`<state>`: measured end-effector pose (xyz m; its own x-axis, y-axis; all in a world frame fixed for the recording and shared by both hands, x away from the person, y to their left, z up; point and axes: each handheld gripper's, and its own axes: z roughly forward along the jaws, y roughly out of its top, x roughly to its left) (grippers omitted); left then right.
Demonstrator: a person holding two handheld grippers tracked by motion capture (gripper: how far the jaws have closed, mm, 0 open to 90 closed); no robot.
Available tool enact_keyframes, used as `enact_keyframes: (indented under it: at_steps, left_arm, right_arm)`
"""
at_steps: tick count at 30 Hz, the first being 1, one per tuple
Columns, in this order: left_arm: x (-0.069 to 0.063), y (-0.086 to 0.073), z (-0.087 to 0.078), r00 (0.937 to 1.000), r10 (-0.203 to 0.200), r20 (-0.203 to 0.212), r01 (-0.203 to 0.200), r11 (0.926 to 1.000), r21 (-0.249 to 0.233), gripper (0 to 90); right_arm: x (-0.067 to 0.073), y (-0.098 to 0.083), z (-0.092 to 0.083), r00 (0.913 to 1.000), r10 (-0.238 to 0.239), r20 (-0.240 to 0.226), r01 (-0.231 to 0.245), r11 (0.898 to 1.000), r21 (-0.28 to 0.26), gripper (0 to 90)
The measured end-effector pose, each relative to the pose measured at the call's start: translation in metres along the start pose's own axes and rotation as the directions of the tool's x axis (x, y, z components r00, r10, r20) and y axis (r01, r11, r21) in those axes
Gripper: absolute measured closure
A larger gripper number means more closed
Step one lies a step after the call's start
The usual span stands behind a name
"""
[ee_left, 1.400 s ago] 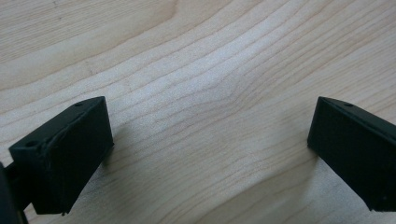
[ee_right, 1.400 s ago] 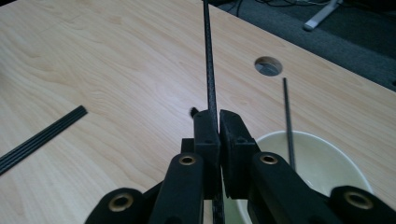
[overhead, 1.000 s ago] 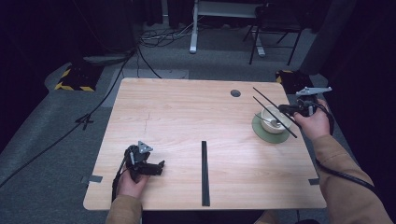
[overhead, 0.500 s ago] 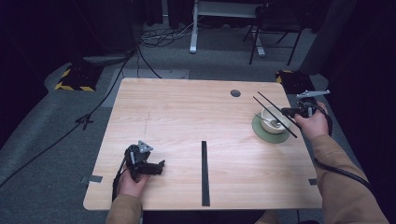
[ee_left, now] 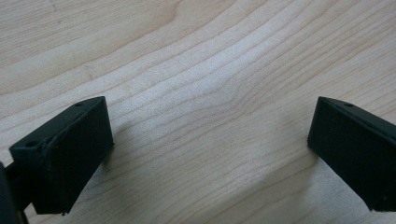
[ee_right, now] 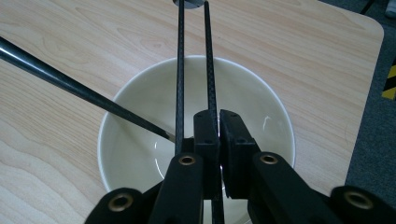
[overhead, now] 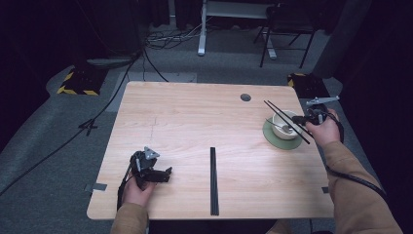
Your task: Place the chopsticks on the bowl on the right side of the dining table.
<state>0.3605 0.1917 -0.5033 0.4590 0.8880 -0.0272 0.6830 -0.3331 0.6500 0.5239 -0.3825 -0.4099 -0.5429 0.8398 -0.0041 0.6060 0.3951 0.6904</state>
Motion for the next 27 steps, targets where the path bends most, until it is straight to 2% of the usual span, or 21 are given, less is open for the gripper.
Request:
enact_keyframes:
  at_steps: [3, 6, 7, 8, 9, 12, 14, 19, 27]
  left_arm:
    - [0.000, 0.000, 0.000, 1.0000, 0.000, 0.000, 0.000, 1.0000, 0.000, 0.3]
    - [0.000, 0.000, 0.000, 1.0000, 0.000, 0.000, 0.000, 1.0000, 0.000, 0.3]
    - [0.000, 0.000, 0.000, 1.0000, 0.000, 0.000, 0.000, 1.0000, 0.000, 0.3]
    - [0.000, 0.000, 0.000, 1.0000, 0.000, 0.000, 0.000, 1.0000, 0.000, 0.3]
    - [0.000, 0.000, 0.000, 1.0000, 0.001, 0.000, -0.001, 1.0000, 0.000, 0.3]
    - [0.000, 0.000, 0.000, 1.0000, 0.001, 0.000, -0.001, 1.0000, 0.000, 0.3]
    - [0.000, 0.000, 0.000, 1.0000, 0.000, 0.000, 0.000, 1.0000, 0.000, 0.3]
    - [0.000, 0.000, 0.000, 1.0000, 0.001, 0.000, -0.001, 1.0000, 0.000, 0.3]
    - [0.000, 0.000, 0.000, 1.0000, 0.000, 0.000, 0.000, 1.0000, 0.000, 0.3]
  right_arm:
    - [0.000, -0.002, 0.001, 1.0000, 0.004, -0.002, -0.004, 1.000, 0.000, 85.7]
    - [-0.002, -0.002, 0.000, 1.0000, -0.002, 0.004, 0.002, 1.000, -0.016, 80.9]
    - [-0.001, -0.001, 0.000, 0.9999, 0.016, 0.002, -0.016, 1.000, -0.015, 79.9]
    - [-0.002, -0.001, -0.001, 0.9999, 0.015, 0.005, -0.014, 1.000, -0.024, 78.2]
    - [-0.003, 0.000, -0.002, 1.0000, 0.007, 0.006, -0.007, 1.000, -0.023, 75.9]
    - [-0.003, 0.001, -0.003, 0.9994, 0.030, 0.016, -0.029, 0.998, -0.053, 65.3]
    - [-0.002, 0.002, -0.001, 0.9987, 0.050, 0.006, -0.050, 0.997, -0.063, 59.0]
    - [0.008, 0.003, 0.009, 0.9988, 0.050, 0.004, -0.050, 0.998, -0.032, 49.9]
    - [0.012, 0.004, 0.021, 0.9982, 0.054, 0.027, -0.054, 0.999, -0.007, 50.4]
